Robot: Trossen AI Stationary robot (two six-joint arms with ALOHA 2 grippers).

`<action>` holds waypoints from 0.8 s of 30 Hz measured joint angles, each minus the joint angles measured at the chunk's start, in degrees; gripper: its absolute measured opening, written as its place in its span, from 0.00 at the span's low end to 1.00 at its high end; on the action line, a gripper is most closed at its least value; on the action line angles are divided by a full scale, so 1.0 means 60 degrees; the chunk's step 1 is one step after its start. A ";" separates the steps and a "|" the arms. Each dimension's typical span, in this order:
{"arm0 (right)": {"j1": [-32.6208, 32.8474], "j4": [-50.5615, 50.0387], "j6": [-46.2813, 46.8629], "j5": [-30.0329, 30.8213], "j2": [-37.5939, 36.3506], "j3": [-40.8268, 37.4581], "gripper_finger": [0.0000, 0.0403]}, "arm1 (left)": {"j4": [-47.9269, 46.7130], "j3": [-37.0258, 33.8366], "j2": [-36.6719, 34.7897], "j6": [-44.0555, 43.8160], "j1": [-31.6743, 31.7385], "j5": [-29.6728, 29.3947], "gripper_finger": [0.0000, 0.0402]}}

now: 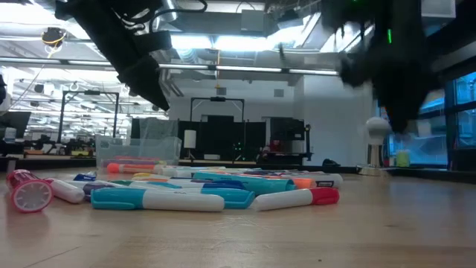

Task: Pick & Place Markers
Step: Put the green pen into the white bin

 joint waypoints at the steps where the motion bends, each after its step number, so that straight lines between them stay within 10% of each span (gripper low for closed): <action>1: 0.0310 -0.0286 0.0277 0.0034 -0.0002 0.0474 0.15 | 0.0097 -0.0055 0.0000 -0.0010 0.0002 -0.0122 0.41; 9: 0.2891 -0.1410 0.3164 0.0444 -0.0009 0.2256 0.15 | 0.0593 -0.0571 0.0004 0.0159 0.0104 -0.0254 0.41; 24: 0.6687 -0.0718 1.0011 -0.2625 0.0620 0.2037 0.15 | 0.1100 -0.0595 0.0007 0.0476 0.0144 -0.0375 0.41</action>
